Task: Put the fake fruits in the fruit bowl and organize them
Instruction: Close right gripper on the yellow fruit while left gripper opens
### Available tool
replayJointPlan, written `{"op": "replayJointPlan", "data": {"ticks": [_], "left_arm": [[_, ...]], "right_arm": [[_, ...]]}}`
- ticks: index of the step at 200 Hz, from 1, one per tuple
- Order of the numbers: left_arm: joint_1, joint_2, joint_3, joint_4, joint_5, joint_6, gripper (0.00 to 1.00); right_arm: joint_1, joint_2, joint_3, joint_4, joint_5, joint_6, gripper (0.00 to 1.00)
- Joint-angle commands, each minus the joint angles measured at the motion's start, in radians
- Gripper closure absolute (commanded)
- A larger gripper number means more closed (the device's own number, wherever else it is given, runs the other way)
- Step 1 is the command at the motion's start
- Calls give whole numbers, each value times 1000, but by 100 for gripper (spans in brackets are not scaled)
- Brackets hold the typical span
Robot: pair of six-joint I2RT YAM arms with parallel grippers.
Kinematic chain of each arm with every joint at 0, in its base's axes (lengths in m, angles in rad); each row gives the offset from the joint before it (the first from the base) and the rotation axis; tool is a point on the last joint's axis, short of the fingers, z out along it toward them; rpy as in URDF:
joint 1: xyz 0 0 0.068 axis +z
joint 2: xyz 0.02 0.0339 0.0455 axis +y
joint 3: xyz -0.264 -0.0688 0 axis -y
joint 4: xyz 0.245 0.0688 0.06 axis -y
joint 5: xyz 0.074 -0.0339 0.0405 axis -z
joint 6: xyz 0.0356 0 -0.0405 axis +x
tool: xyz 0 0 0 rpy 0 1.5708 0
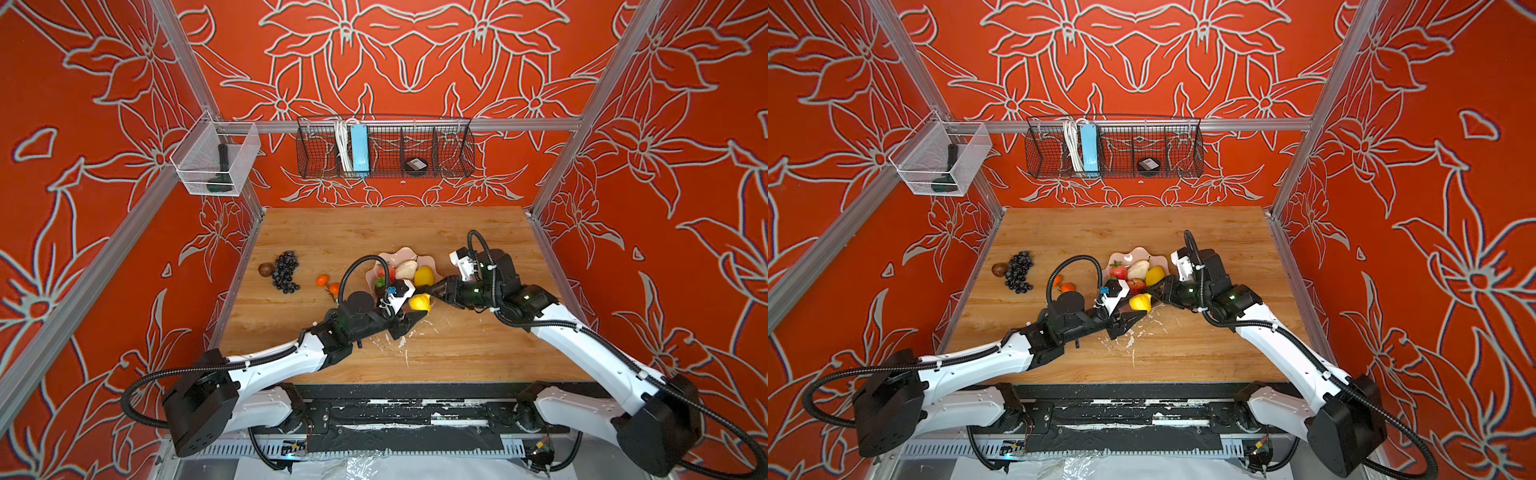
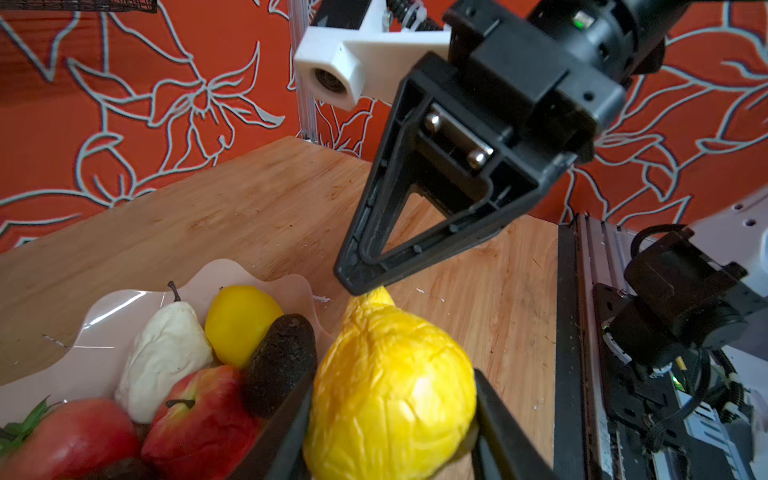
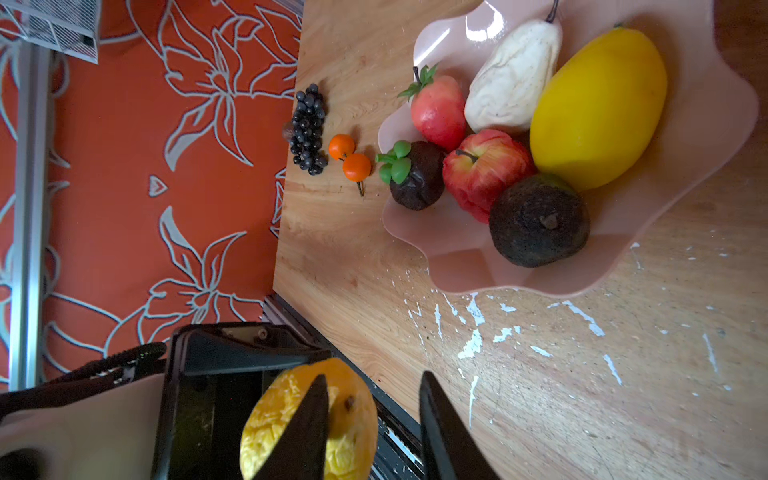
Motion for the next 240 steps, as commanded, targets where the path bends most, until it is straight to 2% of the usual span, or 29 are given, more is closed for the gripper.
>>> {"op": "replayJointPlan", "data": {"ticks": [1,50,73,240], "left_arm": [[-20,16,2,86,-54,-5,60],[-57,80,16,164,-204,-18,60],[-67,100,31,171,-232,-11,60],[-86,121,34,202,-208,-15,54]], "right_arm": [[13,-10,-19,72,22,89,66],[28,12,-33,120,-10,138,69],[37,20,-34,131,-15,151,70],[50,30,-33,178,10,164,99]]}}
